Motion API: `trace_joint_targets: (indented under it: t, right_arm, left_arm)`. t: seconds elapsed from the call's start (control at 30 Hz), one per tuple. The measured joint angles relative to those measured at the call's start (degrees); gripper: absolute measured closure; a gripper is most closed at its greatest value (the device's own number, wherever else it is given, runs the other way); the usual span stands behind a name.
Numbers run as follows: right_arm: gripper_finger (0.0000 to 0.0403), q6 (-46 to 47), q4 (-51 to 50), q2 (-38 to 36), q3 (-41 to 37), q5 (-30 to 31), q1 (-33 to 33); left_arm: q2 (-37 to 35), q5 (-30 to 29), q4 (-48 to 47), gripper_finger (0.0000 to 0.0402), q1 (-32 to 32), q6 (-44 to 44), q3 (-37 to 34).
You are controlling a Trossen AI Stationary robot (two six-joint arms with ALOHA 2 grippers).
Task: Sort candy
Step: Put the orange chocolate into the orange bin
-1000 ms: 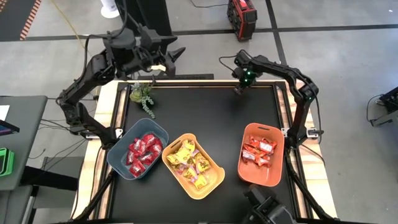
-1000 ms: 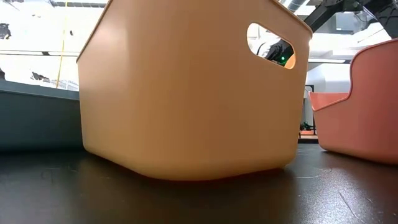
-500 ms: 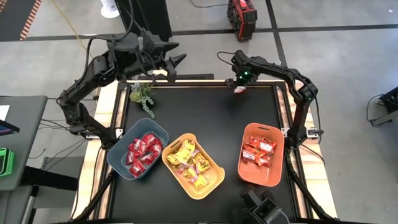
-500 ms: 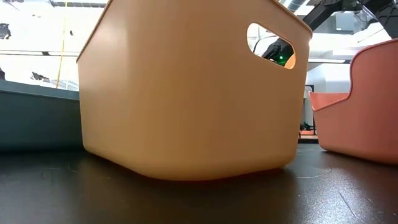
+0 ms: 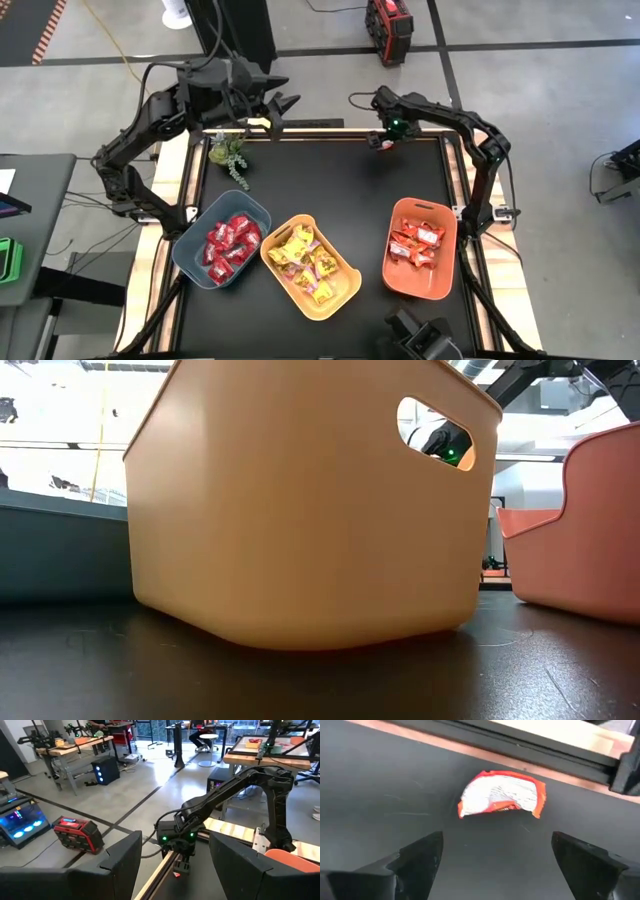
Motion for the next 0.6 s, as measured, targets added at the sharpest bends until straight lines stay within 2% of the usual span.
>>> trace_joint_targets:
  t: [0.23, 0.6]
  right_arm:
    - [0.0007, 3.1, 8.6, 0.1, -5.5, 0.0, -1.7]
    - [0.0020, 4.1, 12.7, 1.6, -5.6, 0.0, -2.4]
  left_arm:
    - [0.0, 0.0, 0.1, 0.0176, 0.0, 0.9, 0.0]
    - [0.0, 0.0, 0.8, 0.0176, 0.0, 1.9, 0.0]
